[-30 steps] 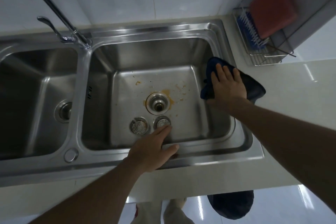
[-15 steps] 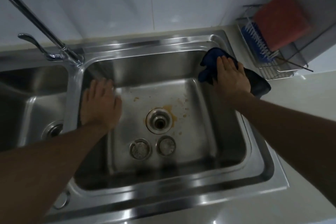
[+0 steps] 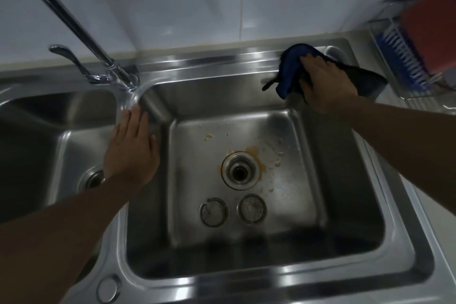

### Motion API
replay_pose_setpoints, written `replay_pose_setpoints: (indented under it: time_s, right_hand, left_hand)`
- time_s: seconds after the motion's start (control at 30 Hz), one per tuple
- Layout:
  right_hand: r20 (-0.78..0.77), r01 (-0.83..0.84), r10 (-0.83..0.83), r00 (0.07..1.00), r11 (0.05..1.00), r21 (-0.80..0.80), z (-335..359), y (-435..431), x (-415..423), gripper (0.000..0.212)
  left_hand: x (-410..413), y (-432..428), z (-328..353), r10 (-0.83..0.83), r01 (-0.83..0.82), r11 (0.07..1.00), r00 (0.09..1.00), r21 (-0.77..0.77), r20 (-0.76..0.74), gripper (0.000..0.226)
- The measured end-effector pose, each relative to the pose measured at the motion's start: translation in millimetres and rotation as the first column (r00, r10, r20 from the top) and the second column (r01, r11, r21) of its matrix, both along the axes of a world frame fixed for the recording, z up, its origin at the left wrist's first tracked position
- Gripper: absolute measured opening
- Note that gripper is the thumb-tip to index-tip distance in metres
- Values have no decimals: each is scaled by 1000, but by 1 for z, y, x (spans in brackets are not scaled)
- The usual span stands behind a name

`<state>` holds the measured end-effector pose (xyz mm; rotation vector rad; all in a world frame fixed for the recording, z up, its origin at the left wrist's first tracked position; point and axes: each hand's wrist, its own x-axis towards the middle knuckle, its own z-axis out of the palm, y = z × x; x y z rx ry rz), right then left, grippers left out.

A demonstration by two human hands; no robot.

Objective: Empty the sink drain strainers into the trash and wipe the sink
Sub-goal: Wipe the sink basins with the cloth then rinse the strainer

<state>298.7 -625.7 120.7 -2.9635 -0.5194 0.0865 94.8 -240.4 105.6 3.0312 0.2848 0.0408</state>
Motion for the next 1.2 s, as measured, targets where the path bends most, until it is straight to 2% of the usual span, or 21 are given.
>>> replay_pose_setpoints:
  time_s: [0.23,0.4,0.63,0.77,0.93,1.1,1.2]
  right_hand:
    - [42,54,-53,998,998,-28,-5,2,-1,53]
    - [25,-137,137,990,990,21,-8,16,0,52]
    - [74,-25,16,997,993,116,-22,22,-6,53]
    - [112,-171,157,981,977,124,-19,48,-9,52]
    - [192,-373,351,916,924,89,-26,133,-18,52]
    - [219,-520,516,828,853,-41,-35,218,-22,64]
    - [235,-561,571,786,820,-115,-39,220,-18,74]
  left_hand:
    - [5,5,-4,-2,3,1000,1000,-25,31,65]
    - [7,6,-5,-2,2,1000,1000,-3,7,72]
    - [7,6,-4,-9,9,1000,1000,-11,-20,76]
    - [6,4,0,-12,11,999,1000,-31,-13,79]
    - [8,7,1,-15,12,998,999,-58,-51,86]
    - [7,9,1,2,-8,992,999,-127,-46,85]
    - [7,9,2,11,-17,992,999,-125,-52,86]
